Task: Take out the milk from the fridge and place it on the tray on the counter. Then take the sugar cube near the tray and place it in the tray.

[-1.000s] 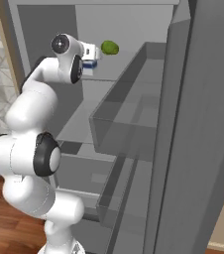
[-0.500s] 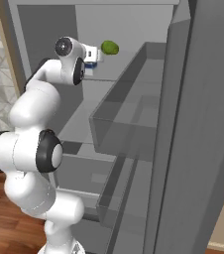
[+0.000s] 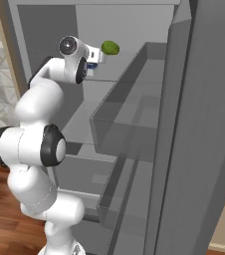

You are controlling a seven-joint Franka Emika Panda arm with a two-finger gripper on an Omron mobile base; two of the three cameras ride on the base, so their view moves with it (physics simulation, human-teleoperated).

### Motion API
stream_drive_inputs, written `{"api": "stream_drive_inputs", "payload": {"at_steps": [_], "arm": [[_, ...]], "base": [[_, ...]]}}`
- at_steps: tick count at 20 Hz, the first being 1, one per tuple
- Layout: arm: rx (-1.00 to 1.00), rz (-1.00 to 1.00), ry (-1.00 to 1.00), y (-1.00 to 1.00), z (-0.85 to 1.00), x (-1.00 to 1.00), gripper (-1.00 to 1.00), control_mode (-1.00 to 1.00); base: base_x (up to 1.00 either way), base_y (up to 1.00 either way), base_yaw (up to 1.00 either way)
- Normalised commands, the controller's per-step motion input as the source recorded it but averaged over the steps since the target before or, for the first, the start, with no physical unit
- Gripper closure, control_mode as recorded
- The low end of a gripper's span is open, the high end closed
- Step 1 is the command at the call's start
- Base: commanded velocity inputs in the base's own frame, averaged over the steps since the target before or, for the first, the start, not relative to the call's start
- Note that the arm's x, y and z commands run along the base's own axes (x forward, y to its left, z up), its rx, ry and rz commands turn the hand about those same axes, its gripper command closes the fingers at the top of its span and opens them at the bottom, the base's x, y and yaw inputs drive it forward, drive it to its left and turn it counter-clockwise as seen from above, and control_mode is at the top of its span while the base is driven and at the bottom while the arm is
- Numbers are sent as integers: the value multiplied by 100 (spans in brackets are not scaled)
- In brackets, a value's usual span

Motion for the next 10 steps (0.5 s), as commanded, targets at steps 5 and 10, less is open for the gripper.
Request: {"api": "stream_drive_inputs", "payload": {"at_steps": [5, 10], "arm": [[2, 0, 1, 0, -13, 12, 100, -100], [4, 0, 4, 0, -3, 3, 100, -100]], "base": [[0, 0, 0], [0, 0, 0]]}}
